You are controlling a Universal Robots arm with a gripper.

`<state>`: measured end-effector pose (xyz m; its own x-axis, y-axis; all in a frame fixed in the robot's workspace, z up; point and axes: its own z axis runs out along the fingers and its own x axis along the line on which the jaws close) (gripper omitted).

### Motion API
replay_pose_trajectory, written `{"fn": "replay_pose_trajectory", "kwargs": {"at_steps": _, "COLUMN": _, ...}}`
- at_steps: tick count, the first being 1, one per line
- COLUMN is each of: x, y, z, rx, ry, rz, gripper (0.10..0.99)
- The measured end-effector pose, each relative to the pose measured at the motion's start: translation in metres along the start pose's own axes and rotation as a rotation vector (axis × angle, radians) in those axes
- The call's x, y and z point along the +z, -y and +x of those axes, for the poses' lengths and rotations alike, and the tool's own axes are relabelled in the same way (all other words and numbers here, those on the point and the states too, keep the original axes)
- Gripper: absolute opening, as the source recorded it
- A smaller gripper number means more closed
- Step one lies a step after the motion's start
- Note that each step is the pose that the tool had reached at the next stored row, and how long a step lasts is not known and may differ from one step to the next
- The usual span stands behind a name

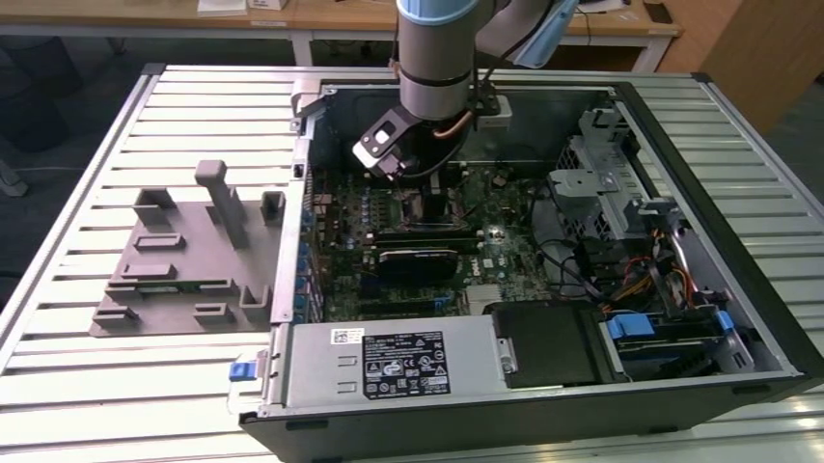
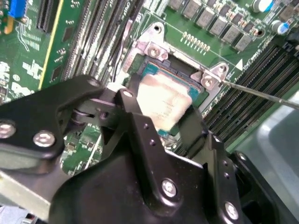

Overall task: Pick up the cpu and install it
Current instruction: 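Place the cpu into insertion slot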

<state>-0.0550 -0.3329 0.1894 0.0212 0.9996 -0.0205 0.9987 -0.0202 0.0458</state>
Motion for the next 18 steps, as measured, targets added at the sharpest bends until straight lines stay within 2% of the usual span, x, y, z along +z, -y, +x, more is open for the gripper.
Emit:
{"fn": "replay_pose_trajectory", "kwargs": {"at_steps": 1, "x": -0.0001, "y": 0.0, "z": 0.0, "rx": 0.0, "ry": 0.0002, "rz": 0.0, "gripper": 0.616}}
{"fn": "replay_pose_trajectory", "kwargs": {"at_steps": 7, "x": -0.0026, "y": 0.0, "z": -0.0003, "rx": 0.0, "ry": 0.0012, "rz": 0.001, "gripper": 0.616}}
{"fn": "replay_pose_trajectory", "kwargs": {"at_steps": 18, "x": -0.025, "y": -0.001, "z": -0.0007, "rx": 0.0, "ry": 0.0009, "rz": 0.001, "gripper": 0.616}}
